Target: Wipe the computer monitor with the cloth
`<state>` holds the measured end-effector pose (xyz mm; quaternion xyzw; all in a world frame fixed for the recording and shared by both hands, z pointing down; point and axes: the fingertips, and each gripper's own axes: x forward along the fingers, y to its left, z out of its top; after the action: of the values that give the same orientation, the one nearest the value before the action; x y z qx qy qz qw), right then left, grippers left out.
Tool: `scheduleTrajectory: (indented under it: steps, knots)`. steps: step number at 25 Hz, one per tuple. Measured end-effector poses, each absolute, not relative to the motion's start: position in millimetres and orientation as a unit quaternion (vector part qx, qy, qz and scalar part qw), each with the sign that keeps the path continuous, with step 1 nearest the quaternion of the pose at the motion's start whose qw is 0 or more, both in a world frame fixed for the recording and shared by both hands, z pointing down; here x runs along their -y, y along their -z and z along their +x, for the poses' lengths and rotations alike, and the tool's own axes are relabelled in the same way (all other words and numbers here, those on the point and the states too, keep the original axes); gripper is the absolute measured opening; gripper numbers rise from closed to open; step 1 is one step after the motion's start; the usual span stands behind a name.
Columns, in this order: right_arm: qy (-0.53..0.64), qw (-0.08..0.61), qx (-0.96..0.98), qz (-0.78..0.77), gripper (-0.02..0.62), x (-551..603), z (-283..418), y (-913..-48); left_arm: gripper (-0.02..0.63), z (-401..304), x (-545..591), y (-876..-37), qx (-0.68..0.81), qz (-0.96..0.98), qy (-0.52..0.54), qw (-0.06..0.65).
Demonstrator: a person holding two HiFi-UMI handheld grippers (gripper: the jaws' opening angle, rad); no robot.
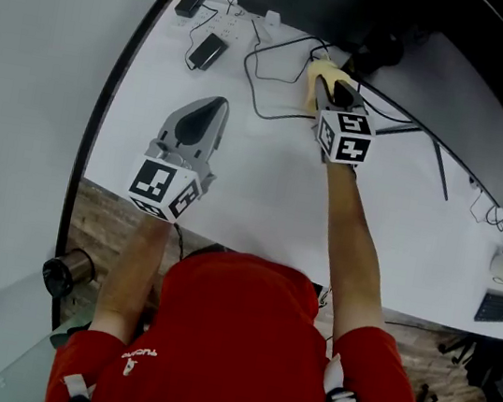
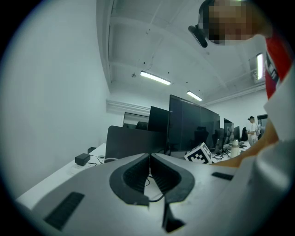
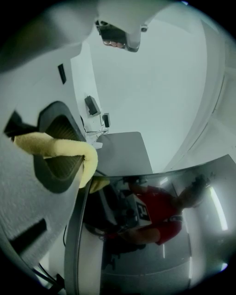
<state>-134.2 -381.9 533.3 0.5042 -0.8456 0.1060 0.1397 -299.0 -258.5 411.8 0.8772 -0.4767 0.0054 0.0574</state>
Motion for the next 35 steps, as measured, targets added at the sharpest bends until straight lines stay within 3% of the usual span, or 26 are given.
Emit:
scheduleTrajectory:
  steps: [35]
  knots:
    - [-0.109, 0.015, 0.802, 0.587, 0.058, 392, -120, -442, 0.011, -271, 250, -408, 0.453, 0.890, 0.000, 0.059]
